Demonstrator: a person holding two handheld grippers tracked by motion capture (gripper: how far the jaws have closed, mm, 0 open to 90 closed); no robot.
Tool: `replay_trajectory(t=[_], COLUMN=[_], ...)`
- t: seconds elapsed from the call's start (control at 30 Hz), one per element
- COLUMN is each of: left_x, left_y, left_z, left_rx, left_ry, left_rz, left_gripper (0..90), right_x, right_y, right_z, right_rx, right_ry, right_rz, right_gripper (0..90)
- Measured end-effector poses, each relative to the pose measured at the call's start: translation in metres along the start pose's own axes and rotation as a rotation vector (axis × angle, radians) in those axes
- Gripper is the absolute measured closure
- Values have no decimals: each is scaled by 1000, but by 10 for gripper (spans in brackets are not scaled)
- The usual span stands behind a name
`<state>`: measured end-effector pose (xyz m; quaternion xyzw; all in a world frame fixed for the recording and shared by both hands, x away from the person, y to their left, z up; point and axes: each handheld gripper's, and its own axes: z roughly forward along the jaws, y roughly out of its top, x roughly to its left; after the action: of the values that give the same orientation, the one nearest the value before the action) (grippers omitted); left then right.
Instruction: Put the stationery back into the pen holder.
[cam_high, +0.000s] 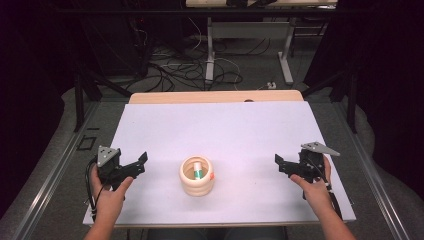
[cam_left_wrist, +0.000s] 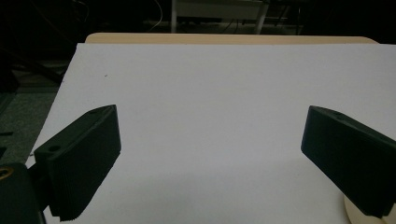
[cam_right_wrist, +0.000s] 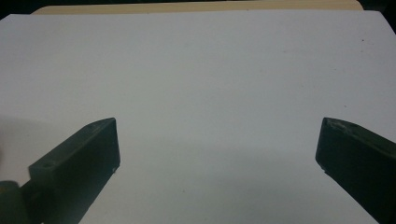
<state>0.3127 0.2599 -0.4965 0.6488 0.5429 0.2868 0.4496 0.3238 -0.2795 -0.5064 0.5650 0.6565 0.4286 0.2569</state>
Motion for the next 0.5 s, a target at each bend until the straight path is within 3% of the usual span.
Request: replay_trajectory(t=[0.17, 0.5], left_x=[0, 1], left_y=[0, -1], left_z=[1, 1], left_rx=[1, 2], left_ry=[-1, 4], left_rz=[2, -3], left_gripper=[48, 48], right_x=[-11, -28], right_y=[-3, -13], right_z=[-1, 4], right_rx=[12, 40], right_ry=[0, -61], right_rz=[41, 106], right_gripper=[0, 0])
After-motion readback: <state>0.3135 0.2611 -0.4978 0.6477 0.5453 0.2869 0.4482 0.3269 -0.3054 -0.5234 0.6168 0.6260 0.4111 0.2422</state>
